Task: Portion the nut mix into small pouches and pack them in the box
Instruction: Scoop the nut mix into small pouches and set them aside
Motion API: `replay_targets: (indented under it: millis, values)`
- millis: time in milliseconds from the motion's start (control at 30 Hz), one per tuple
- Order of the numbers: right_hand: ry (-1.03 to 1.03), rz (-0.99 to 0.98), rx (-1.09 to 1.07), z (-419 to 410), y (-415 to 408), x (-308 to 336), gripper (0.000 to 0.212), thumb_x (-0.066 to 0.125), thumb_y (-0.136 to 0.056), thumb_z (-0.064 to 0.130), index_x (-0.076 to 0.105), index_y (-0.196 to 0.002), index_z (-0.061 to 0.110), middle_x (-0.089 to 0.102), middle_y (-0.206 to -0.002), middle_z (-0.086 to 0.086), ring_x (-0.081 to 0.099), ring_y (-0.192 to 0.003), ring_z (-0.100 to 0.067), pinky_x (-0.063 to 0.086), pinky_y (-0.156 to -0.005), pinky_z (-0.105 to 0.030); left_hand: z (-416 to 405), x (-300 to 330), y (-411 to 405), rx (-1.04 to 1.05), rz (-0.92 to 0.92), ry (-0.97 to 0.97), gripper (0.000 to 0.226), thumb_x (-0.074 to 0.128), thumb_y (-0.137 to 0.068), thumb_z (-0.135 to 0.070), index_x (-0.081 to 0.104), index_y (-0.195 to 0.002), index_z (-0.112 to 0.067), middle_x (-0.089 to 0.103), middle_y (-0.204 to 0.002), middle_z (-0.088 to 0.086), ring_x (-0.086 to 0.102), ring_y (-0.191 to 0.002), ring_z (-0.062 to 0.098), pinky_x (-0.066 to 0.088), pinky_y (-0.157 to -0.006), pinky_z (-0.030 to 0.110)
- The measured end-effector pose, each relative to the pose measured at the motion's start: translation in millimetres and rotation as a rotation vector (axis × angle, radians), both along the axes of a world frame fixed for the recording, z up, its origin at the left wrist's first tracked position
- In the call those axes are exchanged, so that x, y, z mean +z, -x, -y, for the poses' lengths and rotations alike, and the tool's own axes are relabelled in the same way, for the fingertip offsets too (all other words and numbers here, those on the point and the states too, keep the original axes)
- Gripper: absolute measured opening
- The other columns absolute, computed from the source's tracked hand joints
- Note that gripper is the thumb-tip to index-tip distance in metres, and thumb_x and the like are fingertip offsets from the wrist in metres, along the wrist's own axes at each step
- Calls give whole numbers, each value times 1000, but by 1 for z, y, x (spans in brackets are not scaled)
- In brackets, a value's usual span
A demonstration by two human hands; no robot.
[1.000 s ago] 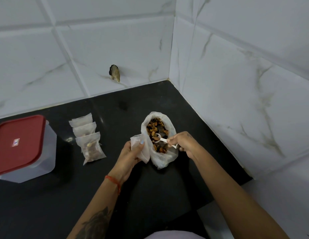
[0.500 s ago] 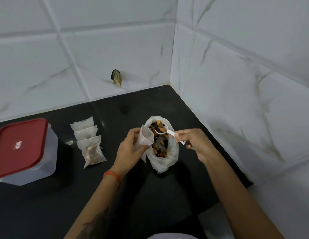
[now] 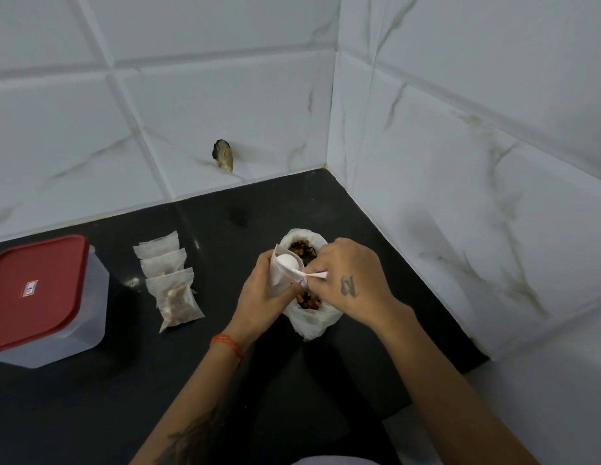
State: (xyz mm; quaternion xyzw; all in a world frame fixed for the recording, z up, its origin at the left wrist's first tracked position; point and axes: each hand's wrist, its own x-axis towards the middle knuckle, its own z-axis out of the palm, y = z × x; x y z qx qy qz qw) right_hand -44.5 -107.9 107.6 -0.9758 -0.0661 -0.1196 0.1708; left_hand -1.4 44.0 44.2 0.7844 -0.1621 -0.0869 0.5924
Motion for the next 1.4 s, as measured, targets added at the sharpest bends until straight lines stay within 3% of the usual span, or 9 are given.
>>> replay_targets:
  millis: [233, 400, 533, 633, 933, 1100, 1233, 1333, 1400]
  values:
    - [-197, 72, -42, 1, 1, 4, 11, 75, -74, 34, 77, -69, 25, 48, -50, 14, 40, -52, -5, 23, -50, -16, -3, 5, -6, -4, 63, -16, 46, 72, -81, -21, 44, -108, -44, 57, -106, -17, 57, -98, -6, 49, -79, 20]
    - [-238, 14, -19, -1, 1, 7, 9, 73, -75, 32, 78, -79, 26, 62, -64, 12, 51, -61, -7, 36, -56, -17, 0, 5, -5, -30, 93, -46, 45, 75, -76, -27, 46, -107, -41, 60, -103, -14, 59, -95, -6, 48, -75, 12]
    - [-295, 7, -23, 2, 1, 6, 10, 76, -74, 31, 78, -81, 25, 57, -62, 16, 48, -58, -4, 33, -56, -16, 0, 9, -5, -10, 87, -73, 51, 72, -66, -46, 43, -108, -39, 59, -101, -17, 56, -92, -13, 46, -72, 7]
    - [-352, 47, -42, 6, 0, 5, 8, 76, -74, 29, 78, -82, 26, 58, -61, 16, 51, -59, -6, 36, -56, -17, -2, 8, -7, 0, 94, -88, 55, 71, -65, -49, 42, -111, -40, 56, -105, -20, 53, -95, -17, 46, -73, 9]
    - [-522, -104, -54, 17, -4, 2, 13, 76, -75, 23, 77, -87, 27, 59, -60, 25, 59, -66, 4, 39, -60, -10, -3, 4, -11, -4, 82, -53, 55, 72, -66, -58, 44, -112, -47, 58, -111, -19, 55, -103, -7, 51, -86, 25]
    - [-399, -126, -35, 11, -6, 0, 13, 74, -78, 29, 77, -91, 29, 54, -61, 28, 56, -64, 5, 35, -56, -8, -4, -1, -14, 8, 107, -88, 47, 74, -77, -34, 45, -114, -43, 56, -114, -17, 55, -109, 4, 51, -93, 37]
    - [-501, -156, -92, 15, -7, -1, 14, 73, -78, 24, 77, -91, 28, 68, -74, 18, 60, -70, -2, 42, -65, -13, -7, -2, -12, 29, 81, -93, 58, 74, -70, -54, 44, -118, -41, 55, -117, -19, 53, -112, 3, 49, -90, 29]
    - [-830, -181, -195, 21, -9, -7, 12, 76, -76, 20, 77, -87, 24, 72, -76, 11, 66, -76, -2, 50, -73, -21, -13, -4, -11, 69, 17, -93, 54, 73, -76, -41, 41, -119, -39, 53, -116, -18, 53, -109, 3, 46, -87, 23]
    - [-723, -149, -310, 28, -14, -20, 11, 74, -77, 23, 77, -88, 24, 70, -74, 12, 64, -72, -5, 49, -68, -21, -18, -8, -10, 109, -31, -108, 51, 71, -81, -35, 39, -120, -36, 53, -112, -19, 53, -105, 1, 44, -81, 18]
